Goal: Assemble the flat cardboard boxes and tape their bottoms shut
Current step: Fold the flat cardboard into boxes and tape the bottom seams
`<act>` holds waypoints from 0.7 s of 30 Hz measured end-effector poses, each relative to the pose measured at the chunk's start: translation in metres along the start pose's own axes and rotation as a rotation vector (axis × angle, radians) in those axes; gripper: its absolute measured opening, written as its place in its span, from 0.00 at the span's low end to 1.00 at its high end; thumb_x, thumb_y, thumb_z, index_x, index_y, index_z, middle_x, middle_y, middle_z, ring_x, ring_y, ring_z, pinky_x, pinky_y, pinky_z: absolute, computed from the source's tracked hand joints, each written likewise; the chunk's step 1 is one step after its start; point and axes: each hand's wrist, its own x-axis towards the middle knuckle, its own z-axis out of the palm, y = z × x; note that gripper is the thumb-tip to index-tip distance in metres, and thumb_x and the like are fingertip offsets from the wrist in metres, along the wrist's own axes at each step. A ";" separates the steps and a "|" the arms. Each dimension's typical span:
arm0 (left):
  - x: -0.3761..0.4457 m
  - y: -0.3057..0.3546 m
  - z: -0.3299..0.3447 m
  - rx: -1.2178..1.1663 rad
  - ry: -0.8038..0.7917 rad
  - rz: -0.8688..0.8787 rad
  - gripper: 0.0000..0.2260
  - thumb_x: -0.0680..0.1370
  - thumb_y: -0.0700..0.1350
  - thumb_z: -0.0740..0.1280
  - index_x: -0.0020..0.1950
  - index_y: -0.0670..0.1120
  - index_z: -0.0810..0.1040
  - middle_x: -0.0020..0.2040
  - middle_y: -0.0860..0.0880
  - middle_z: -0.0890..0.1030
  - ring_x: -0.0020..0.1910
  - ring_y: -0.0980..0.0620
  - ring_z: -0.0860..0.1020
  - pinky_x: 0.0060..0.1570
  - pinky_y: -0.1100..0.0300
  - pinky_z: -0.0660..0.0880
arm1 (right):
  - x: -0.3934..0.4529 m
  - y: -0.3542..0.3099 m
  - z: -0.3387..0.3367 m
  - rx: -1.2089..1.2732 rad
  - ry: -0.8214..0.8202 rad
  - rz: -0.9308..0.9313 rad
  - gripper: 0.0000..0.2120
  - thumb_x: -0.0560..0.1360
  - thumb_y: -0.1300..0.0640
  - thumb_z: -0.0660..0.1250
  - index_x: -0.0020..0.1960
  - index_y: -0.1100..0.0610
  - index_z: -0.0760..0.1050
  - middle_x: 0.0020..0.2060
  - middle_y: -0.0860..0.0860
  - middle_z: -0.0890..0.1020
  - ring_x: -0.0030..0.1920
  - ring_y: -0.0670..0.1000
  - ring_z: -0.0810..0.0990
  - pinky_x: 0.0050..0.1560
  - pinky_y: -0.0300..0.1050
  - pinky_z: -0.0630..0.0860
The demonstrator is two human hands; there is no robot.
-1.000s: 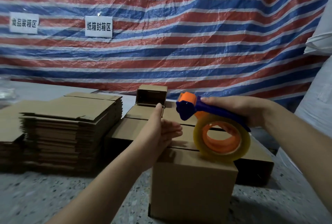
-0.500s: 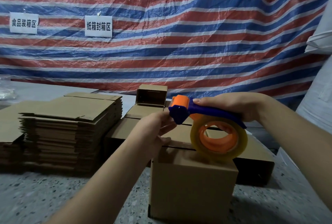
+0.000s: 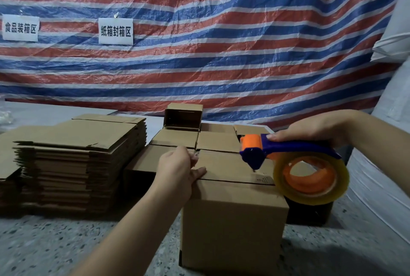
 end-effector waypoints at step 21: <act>0.003 -0.010 -0.051 0.265 -0.022 0.246 0.11 0.80 0.46 0.66 0.43 0.40 0.78 0.34 0.47 0.75 0.31 0.52 0.71 0.31 0.60 0.71 | 0.021 -0.044 0.001 -0.217 0.040 0.067 0.48 0.49 0.25 0.74 0.59 0.55 0.78 0.44 0.54 0.88 0.42 0.52 0.88 0.40 0.44 0.82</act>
